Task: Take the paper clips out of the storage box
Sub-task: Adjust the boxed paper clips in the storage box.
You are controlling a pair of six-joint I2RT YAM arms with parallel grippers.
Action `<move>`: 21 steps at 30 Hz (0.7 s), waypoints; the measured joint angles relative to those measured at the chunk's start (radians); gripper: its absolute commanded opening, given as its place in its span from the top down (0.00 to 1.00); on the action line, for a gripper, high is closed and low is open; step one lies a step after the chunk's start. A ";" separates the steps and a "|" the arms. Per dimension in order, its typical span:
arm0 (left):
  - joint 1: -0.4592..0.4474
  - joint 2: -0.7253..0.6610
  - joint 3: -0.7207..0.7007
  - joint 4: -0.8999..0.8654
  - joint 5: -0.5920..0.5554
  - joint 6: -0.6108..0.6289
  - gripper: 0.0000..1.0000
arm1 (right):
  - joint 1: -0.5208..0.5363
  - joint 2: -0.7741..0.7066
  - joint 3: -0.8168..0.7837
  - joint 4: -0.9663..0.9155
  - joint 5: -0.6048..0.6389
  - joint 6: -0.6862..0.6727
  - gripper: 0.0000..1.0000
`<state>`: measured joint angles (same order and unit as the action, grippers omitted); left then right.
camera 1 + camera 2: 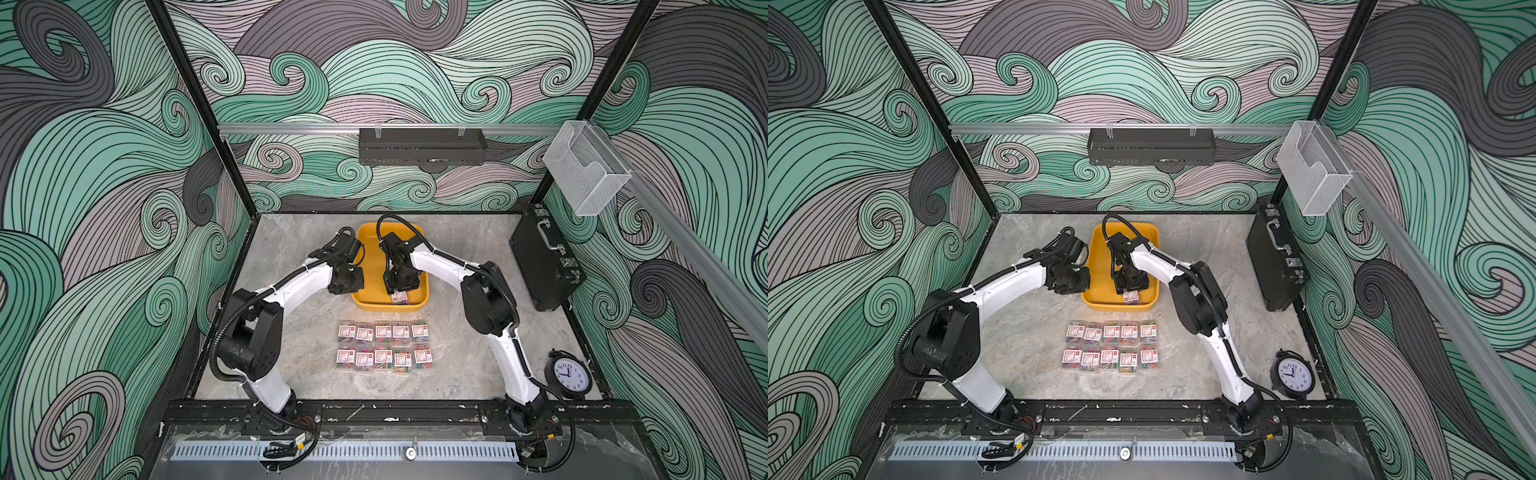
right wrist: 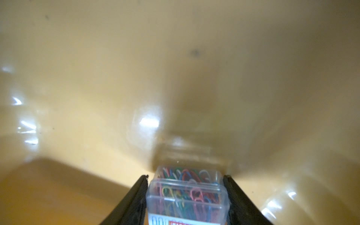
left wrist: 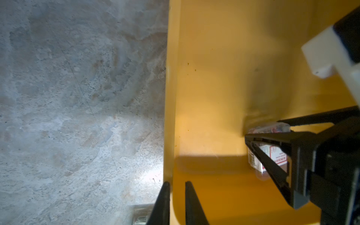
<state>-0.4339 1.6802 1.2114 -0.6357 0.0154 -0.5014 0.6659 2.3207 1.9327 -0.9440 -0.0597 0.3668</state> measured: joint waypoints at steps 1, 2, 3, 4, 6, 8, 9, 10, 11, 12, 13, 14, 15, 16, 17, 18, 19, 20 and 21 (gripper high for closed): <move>-0.001 0.000 0.000 0.000 -0.001 0.001 0.87 | -0.005 0.008 0.016 0.000 0.000 0.000 0.44; -0.002 0.001 0.000 0.000 -0.002 0.002 0.87 | -0.010 0.017 0.036 -0.001 0.002 0.000 0.45; -0.002 0.001 0.000 0.000 -0.004 0.003 0.88 | -0.014 0.026 0.055 0.000 0.004 0.000 0.46; -0.002 0.003 0.002 -0.001 -0.006 0.004 0.89 | -0.020 0.035 0.072 0.001 0.006 0.000 0.48; -0.002 0.014 0.016 -0.006 -0.012 0.005 0.90 | -0.032 0.052 0.102 0.003 0.007 0.000 0.49; -0.002 0.034 0.037 -0.009 -0.020 0.010 0.92 | -0.044 0.057 0.119 0.002 0.006 -0.001 0.49; -0.002 0.045 0.050 -0.011 -0.022 0.014 0.93 | -0.049 0.057 0.125 0.002 0.006 -0.001 0.49; -0.002 0.058 0.061 -0.013 -0.025 0.018 0.94 | -0.053 0.056 0.130 0.002 0.007 -0.003 0.49; -0.002 0.071 0.071 -0.018 -0.027 0.022 0.94 | -0.058 0.053 0.134 0.003 0.007 -0.005 0.49; -0.002 0.083 0.080 -0.023 -0.030 0.025 0.95 | -0.061 0.048 0.135 0.003 0.008 -0.008 0.49; -0.001 0.096 0.090 -0.029 -0.032 0.028 0.95 | -0.066 0.043 0.135 0.003 0.006 -0.011 0.50; -0.001 0.111 0.104 -0.036 -0.034 0.034 0.96 | -0.070 0.037 0.136 0.002 0.006 -0.015 0.50; -0.001 0.124 0.116 -0.041 -0.035 0.042 0.97 | -0.073 0.033 0.138 0.000 0.005 -0.016 0.50; -0.001 0.133 0.128 -0.045 -0.039 0.049 0.97 | -0.077 0.030 0.143 0.000 0.002 -0.018 0.50; -0.001 0.145 0.143 -0.049 -0.046 0.061 0.97 | -0.080 0.029 0.152 -0.002 -0.003 -0.019 0.50; 0.000 0.153 0.156 -0.051 -0.051 0.072 0.98 | -0.082 0.029 0.162 -0.001 -0.006 -0.021 0.50; 0.001 0.160 0.169 -0.053 -0.057 0.086 0.98 | -0.084 0.029 0.172 -0.001 -0.011 -0.023 0.50; 0.002 0.166 0.183 -0.054 -0.061 0.101 0.98 | -0.087 0.029 0.184 -0.002 -0.016 -0.026 0.50; 0.003 0.172 0.197 -0.054 -0.066 0.117 0.98 | -0.090 0.031 0.198 -0.003 -0.021 -0.027 0.50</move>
<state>-0.4309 1.8526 1.4082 -0.6899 -0.0502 -0.3843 0.5762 2.3516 2.1304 -0.9470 -0.0803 0.3397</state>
